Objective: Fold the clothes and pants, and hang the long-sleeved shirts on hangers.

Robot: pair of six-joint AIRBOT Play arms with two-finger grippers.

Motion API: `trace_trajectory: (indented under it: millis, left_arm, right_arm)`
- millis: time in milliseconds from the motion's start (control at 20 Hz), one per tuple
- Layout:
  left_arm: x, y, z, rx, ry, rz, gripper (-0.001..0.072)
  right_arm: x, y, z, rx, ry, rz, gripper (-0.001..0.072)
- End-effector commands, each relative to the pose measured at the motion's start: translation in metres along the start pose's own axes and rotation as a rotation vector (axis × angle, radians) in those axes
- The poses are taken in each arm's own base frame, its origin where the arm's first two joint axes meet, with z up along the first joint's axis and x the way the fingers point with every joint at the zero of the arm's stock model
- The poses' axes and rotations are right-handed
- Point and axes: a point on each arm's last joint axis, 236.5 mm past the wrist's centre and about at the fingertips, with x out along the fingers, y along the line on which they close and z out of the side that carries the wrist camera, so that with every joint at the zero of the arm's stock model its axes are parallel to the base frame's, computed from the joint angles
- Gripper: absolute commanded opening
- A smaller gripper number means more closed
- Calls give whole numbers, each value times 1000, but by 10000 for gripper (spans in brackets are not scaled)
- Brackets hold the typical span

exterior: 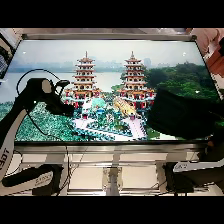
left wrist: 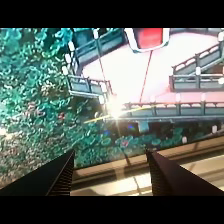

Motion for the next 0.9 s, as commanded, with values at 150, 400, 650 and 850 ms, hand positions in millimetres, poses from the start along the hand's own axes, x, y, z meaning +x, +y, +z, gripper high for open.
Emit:
trace_trajectory:
  millis: [150, 400, 650, 850]
  left_arm:
    - [5, 2, -1, -10, -11, 1, 483]
    - [5, 1, -1, -9, -10, 0, 483]
    - [5, 1, -2, -9, -9, 0, 483]
    - [5, 1, -1, -9, -9, 0, 483]
  right_arm:
    - [9, -50, -32, 101, -22, 41, 478]
    - [-95, -5, -10, 67, -526, 179, 420]
    - [-149, 116, -67, -236, -679, 450, 20]
    - [-99, 196, -141, -507, -551, 450, 19]
